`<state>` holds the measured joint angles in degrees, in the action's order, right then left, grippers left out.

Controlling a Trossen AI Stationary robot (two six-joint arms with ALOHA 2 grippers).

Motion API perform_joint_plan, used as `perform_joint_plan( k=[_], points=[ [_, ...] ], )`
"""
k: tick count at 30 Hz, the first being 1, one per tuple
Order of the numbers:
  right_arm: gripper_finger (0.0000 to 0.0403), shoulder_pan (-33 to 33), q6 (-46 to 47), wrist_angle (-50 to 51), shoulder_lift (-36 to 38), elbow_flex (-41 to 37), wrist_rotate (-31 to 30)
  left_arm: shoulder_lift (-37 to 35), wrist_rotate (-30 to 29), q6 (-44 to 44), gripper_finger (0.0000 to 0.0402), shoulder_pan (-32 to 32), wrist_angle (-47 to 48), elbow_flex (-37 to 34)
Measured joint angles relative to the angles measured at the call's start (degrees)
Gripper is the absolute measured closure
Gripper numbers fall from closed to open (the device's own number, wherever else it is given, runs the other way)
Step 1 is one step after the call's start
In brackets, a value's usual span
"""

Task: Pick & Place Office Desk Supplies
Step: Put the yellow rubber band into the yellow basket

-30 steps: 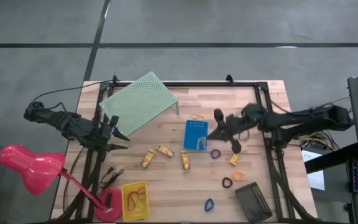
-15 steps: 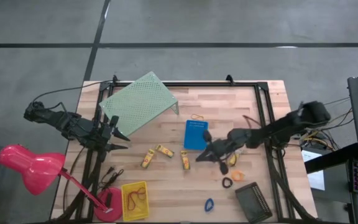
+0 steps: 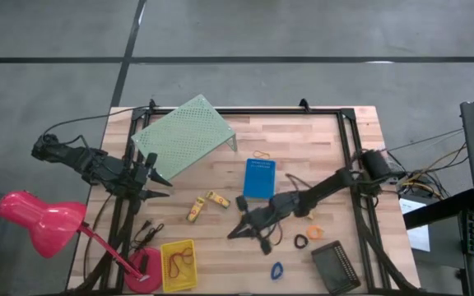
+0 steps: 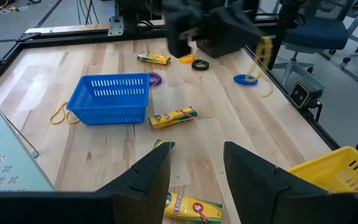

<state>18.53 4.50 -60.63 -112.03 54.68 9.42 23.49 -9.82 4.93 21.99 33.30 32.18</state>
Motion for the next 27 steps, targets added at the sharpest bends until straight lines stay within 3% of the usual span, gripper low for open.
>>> perform_joint_plan(
  k=[14,27],
  points=[
    [0.0394,1.77,1.34,0.49,-19.66,26.12,-2.14,0.24,-0.01,0.0,0.0248,0.01,-0.04,-0.02],
    [0.0394,2.16,3.33,6.61,-29.61,39.69,-3.6,0.76,-0.01,0.02,0.0248,0.01,0.0,-0.02]
  ],
)
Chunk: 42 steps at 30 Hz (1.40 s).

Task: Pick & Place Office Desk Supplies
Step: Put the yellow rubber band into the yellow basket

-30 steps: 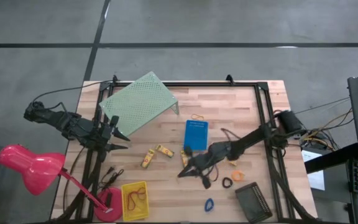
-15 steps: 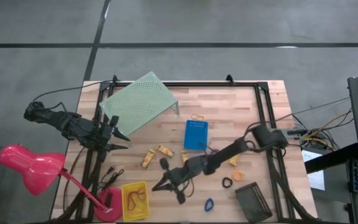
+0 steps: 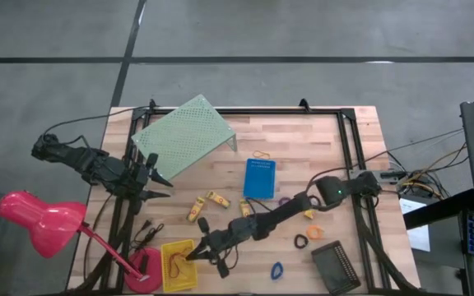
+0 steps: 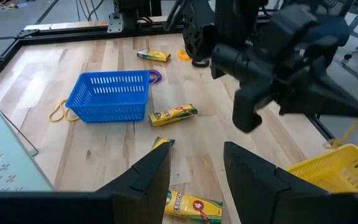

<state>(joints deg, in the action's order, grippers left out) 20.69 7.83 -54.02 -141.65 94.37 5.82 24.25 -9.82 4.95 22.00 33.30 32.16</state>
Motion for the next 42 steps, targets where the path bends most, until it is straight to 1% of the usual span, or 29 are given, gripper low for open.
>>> perform_joint_plan(
  k=[8,11,14,16,24,27,37,42],
  points=[
    [0.0394,0.09,0.26,17.25,-0.11,5.17,-0.01,0.0,0.0,0.01,0.0248,0.0,0.01,0.0],
    [0.0394,0.09,0.26,21.14,-0.11,6.02,0.0,0.0,0.0,0.0,0.0248,0.0,0.0,0.0],
    [0.0394,0.07,3.25,23.44,-0.11,6.37,0.0,0.0,0.0,0.02,0.0248,0.0,0.0,0.0],
    [0.0394,0.07,5.19,24.61,-0.11,6.53,0.0,0.0,0.0,0.02,0.0248,0.0,0.0,0.0],
    [0.0394,0.09,5.92,29.32,-0.11,6.53,0.02,0.0,0.0,0.13,0.0248,0.0,0.0,0.0],
    [0.0394,0.11,8.18,31.35,-0.11,6.53,0.03,0.0,0.0,0.13,0.0248,0.0,0.0,0.0],
    [0.0394,0.2,9.37,31.49,-0.11,6.51,0.18,0.0,0.0,0.11,0.0248,0.0,0.0,0.0],
    [0.0374,0.17,11.94,30.64,-0.11,6.51,0.18,0.0,0.0,0.09,0.0248,-0.02,0.0,0.0]
  ],
)
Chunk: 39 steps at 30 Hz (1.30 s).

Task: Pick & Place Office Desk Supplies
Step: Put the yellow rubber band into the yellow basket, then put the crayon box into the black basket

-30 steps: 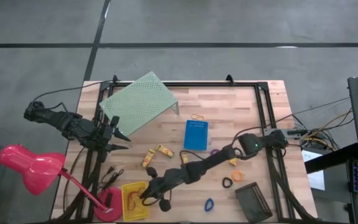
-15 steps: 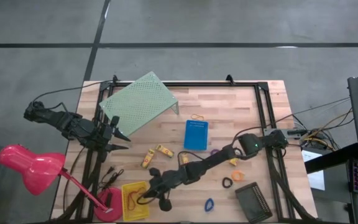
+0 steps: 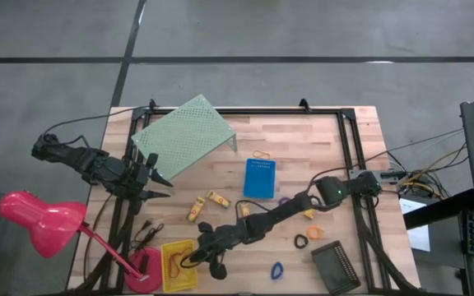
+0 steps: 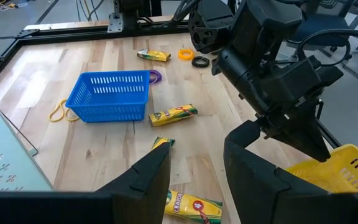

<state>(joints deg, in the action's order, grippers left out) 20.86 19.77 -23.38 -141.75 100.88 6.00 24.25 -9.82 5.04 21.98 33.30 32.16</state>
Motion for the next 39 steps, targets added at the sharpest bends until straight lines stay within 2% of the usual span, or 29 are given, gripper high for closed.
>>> perform_joint_plan(
  k=[7,12,19,29,39],
  points=[
    [0.0321,0.0,-0.93,-0.53,0.0,0.0,-0.02,0.0,0.0,-0.06,0.0248,0.0,0.0,0.0],
    [0.03,0.0,-3.19,-0.63,0.0,0.0,-0.03,0.0,0.0,-0.11,0.0248,0.0,0.0,0.0],
    [0.03,0.0,-3.47,-1.48,0.0,-0.02,-0.04,0.0,0.0,-0.11,0.0247,0.0,0.0,0.0],
    [0.0305,-0.17,-3.97,-12.94,0.91,-0.07,-0.15,-0.01,0.0,-0.11,0.0247,0.01,0.0,0.0],
    [0.0304,-1.09,-10.36,-12.79,9.47,-3.61,-0.11,-0.04,0.0,-0.09,0.0247,0.0,-0.01,0.0]
  ],
)
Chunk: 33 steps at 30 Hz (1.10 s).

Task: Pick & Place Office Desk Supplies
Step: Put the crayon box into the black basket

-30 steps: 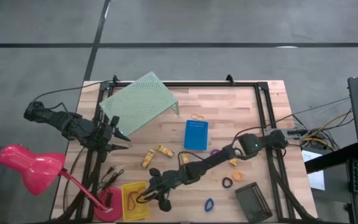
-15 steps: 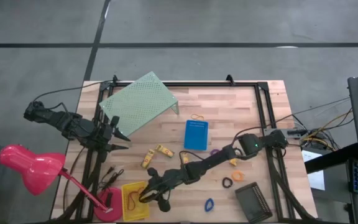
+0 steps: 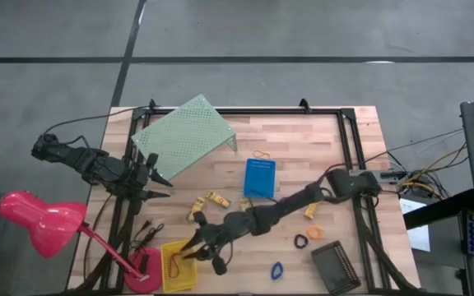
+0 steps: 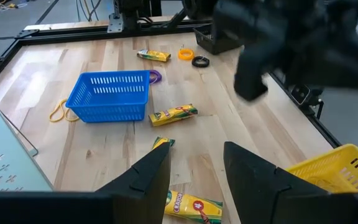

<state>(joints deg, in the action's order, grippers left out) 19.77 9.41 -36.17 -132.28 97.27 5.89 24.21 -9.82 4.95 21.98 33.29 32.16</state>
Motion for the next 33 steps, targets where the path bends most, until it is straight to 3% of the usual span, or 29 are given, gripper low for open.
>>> perform_joint_plan(
  k=[6,13,26,33],
  points=[
    [0.0309,-0.54,-1.05,5.05,12.71,-7.98,0.06,0.0,0.0,0.0,0.0247,0.0,-0.02,0.0],
    [0.0315,-0.73,-8.61,26.69,31.38,-16.33,-0.79,0.0,0.0,0.0,0.0248,0.0,-0.02,0.0],
    [0.0315,-0.66,11.18,63.81,59.18,-28.11,-16.77,0.0,0.0,0.02,0.0248,0.0,-0.02,0.0],
    [0.0321,-0.7,14.46,70.08,70.27,-36.7,-18.05,0.0,0.0,0.13,0.0248,0.0,-0.01,0.0]
  ],
)
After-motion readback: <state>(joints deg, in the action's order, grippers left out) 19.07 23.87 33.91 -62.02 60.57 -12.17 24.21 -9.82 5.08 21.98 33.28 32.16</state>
